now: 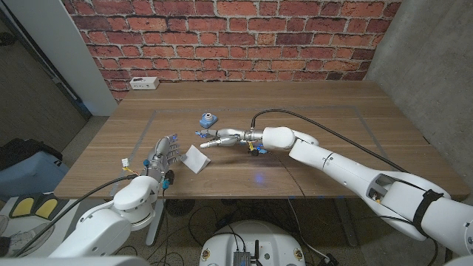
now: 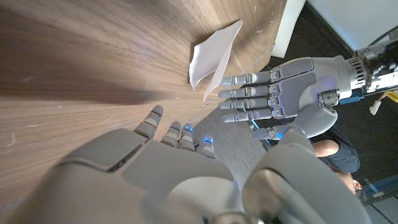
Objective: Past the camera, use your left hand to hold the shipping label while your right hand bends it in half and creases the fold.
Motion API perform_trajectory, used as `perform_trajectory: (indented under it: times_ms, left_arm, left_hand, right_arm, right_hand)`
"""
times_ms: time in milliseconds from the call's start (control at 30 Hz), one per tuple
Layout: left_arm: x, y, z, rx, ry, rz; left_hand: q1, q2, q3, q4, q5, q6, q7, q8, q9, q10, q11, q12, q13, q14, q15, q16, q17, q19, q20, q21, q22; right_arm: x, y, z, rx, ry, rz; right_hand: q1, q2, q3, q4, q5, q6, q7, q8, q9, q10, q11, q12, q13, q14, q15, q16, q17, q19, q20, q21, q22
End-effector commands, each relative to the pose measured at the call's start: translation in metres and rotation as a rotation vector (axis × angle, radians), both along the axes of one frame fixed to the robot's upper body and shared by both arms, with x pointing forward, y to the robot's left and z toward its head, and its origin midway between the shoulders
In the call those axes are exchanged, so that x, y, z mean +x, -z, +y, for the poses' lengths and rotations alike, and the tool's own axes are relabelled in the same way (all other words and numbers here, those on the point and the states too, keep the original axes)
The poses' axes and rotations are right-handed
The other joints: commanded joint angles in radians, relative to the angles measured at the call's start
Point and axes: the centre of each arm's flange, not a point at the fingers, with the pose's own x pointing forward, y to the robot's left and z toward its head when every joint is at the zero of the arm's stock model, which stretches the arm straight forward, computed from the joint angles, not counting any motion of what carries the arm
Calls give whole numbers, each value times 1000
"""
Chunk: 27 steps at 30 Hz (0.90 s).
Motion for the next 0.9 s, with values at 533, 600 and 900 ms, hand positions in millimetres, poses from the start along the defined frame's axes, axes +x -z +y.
perform_trajectory:
  times_ms: [533, 600, 900]
  left_arm:
    - [0, -18, -6, 118, -37, -393]
    - [2, -20, -5, 133, -35, -419]
    - [10, -27, -1, 172, -27, -482]
  left_hand:
    - [5, 1, 33, 9, 10, 84, 25, 18, 4, 56, -44, 15, 6, 34, -49, 8, 4, -36, 2, -3, 13]
    - [6, -3, 34, 6, 10, 88, 21, 17, 4, 57, -55, 15, 7, 29, -55, 5, 3, -50, 2, -5, 15]
    - [11, -18, 32, -10, 11, 114, -7, 21, 4, 65, -85, 16, 7, 23, -80, 2, 1, -80, 2, -6, 17]
  right_arm:
    - [16, -19, -43, 402, 8, 125]
    - [16, -21, -46, 424, 15, 123]
    - [17, -27, -58, 496, 39, 125]
  right_hand:
    - [6, 65, 19, 1, 4, 127, -5, 30, -2, 86, -7, 24, -1, 53, -21, 21, -9, 64, -21, 22, 1]
    - [10, 71, 22, -1, 3, 136, -3, 32, -2, 89, -8, 24, -1, 57, -21, 22, -10, 67, -22, 22, 1]
    - [15, 79, 27, -5, -3, 163, -7, 34, -2, 114, -4, 29, -2, 68, -19, 22, -14, 77, -23, 22, 0]
